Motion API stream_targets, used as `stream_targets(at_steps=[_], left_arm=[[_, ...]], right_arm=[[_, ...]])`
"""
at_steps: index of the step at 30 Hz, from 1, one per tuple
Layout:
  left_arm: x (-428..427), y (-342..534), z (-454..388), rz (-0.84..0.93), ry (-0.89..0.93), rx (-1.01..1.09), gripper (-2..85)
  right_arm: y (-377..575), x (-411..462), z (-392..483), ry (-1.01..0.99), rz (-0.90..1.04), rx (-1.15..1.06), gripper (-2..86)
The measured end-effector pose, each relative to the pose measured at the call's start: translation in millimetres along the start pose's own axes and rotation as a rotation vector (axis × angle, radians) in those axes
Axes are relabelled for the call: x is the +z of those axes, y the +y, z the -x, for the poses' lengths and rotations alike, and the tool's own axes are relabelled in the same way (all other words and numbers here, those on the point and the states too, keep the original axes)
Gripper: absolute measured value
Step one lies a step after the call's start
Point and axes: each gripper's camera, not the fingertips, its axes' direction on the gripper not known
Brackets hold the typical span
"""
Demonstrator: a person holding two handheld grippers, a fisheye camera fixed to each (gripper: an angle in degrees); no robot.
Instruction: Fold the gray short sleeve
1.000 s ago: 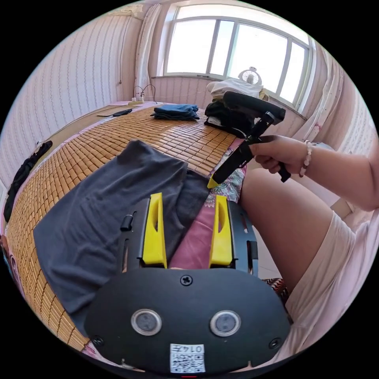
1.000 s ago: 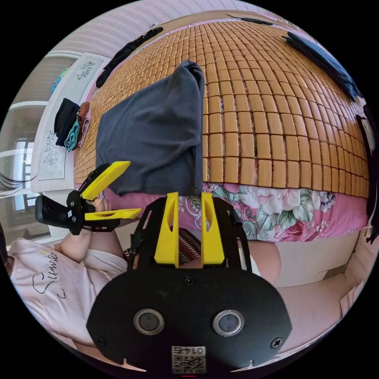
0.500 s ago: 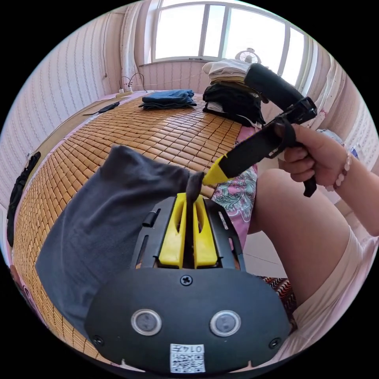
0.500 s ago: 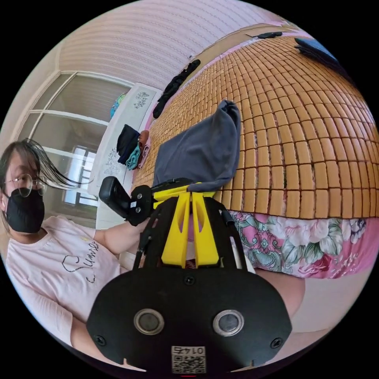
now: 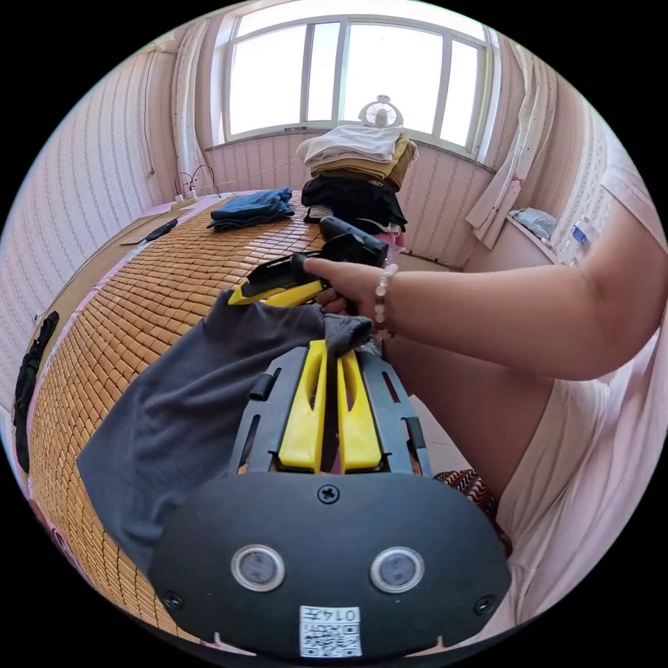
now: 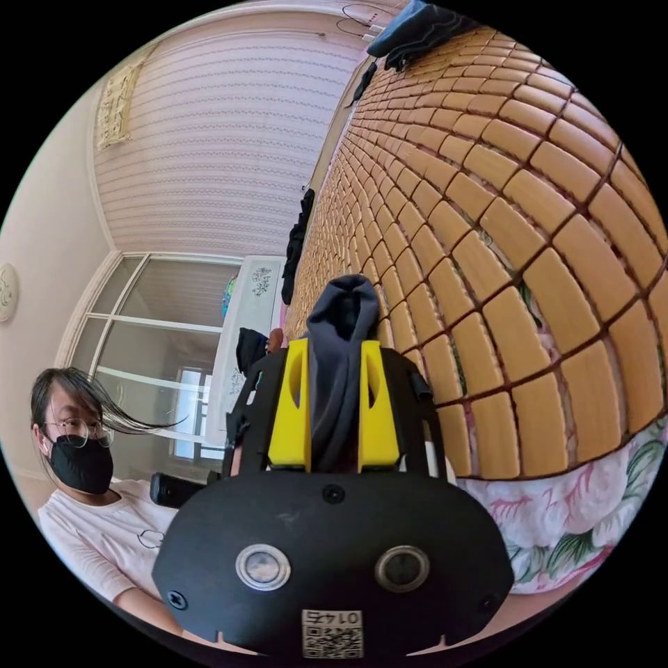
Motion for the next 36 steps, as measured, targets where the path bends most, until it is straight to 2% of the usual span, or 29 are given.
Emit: stream_targets(at_steps=[3,8,14,17,19,23,25,28,32,36], left_arm=[[-6,3,-1,-0.02,0.025,-0.006,-0.8],[-15,6,8,-0.121,0.068,-0.059,-0.8],[-42,23,45,-0.348,0.151,-0.312,-0.8],[-62,50,74,-0.386,0.112,-0.432,-0.8],[-85,74,96,-0.396,0.066,-0.512,-0.8],[-114,116,134,-0.387,-0.003,-0.691,-0.4],[-121,145,155,-0.336,-0.112,-0.797,0.5],[-114,173,178,-0.234,-0.178,-0.921,3.4],[-114,192,200,-0.143,-0.193,-1.007,4.8],[-136,218,214,-0.106,-0.253,-1.11,5.0]], right_arm=[[-8,-13,-4,-0.007,-0.019,-0.005,4.0],[-4,-65,10,-0.02,-0.111,-0.058,2.2],[-7,-90,80,0.059,-0.116,-0.193,1.9],[-18,-49,119,0.07,-0.007,-0.248,2.0],[-29,4,147,0.092,0.108,-0.279,2.2],[-35,97,179,0.143,0.215,-0.334,2.6],[-36,159,187,0.203,0.264,-0.347,3.3],[-33,221,187,0.337,0.3,-0.331,4.7],[-26,254,213,0.268,0.36,-0.443,6.3],[-31,277,245,0.453,0.428,-0.652,7.3]])
